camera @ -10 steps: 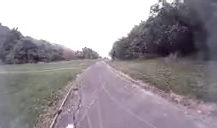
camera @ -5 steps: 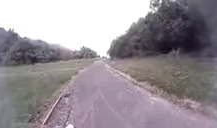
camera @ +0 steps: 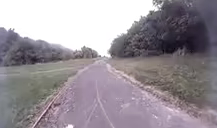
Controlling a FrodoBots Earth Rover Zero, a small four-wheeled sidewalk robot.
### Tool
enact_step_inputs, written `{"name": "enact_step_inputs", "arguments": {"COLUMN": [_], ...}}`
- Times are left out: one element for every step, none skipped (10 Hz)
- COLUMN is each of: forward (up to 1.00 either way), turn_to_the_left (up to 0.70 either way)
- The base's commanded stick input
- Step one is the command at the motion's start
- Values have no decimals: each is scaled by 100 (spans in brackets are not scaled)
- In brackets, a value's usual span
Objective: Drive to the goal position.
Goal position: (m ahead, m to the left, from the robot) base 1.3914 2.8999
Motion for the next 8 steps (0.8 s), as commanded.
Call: {"name": "enact_step_inputs", "arguments": {"forward": [85,85,85,85,85,85,85,85], "turn_to_the_left": [0,0,0,0,-10,-26,-9,-3]}}
